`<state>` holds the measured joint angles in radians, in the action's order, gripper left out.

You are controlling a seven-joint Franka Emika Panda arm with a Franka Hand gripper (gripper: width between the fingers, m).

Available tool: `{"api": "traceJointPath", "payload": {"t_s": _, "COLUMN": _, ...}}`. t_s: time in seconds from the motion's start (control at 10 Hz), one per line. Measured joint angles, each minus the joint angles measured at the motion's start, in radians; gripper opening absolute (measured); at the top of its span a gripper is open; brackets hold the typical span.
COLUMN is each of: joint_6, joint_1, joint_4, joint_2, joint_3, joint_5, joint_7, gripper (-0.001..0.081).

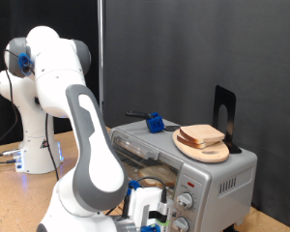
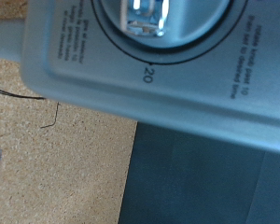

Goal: Make a piece of toast with the oven

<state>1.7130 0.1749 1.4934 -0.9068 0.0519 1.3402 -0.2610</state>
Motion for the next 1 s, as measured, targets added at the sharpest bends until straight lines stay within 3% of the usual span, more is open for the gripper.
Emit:
{"api": "traceJointPath", "payload": {"t_s": 0.4, "joint_6": 0.044, "joint_1": -0.023, "joint_4": 0.016, "joint_2": 0.005, "joint_3": -0.011, "joint_5": 0.010, "joint_7": -0.004, "gripper": 0.0808}}
{"api": "traceJointPath", "payload": {"t_s": 0.9, "joint_6": 0.053, "joint_1": -0.026, "joint_4": 0.033, "joint_2": 0.017, "joint_3": -0.012, "joint_5": 0.013, "joint_7": -0.003, "gripper": 0.0789}}
{"api": "traceJointPath", "payload": {"t_s": 1.0, "joint_6": 0.049, "joint_1": -0.026, "joint_4": 0.035, "joint_2": 0.020, "joint_3": -0.012, "joint_5": 0.014, "joint_7": 0.001, "gripper": 0.0596}}
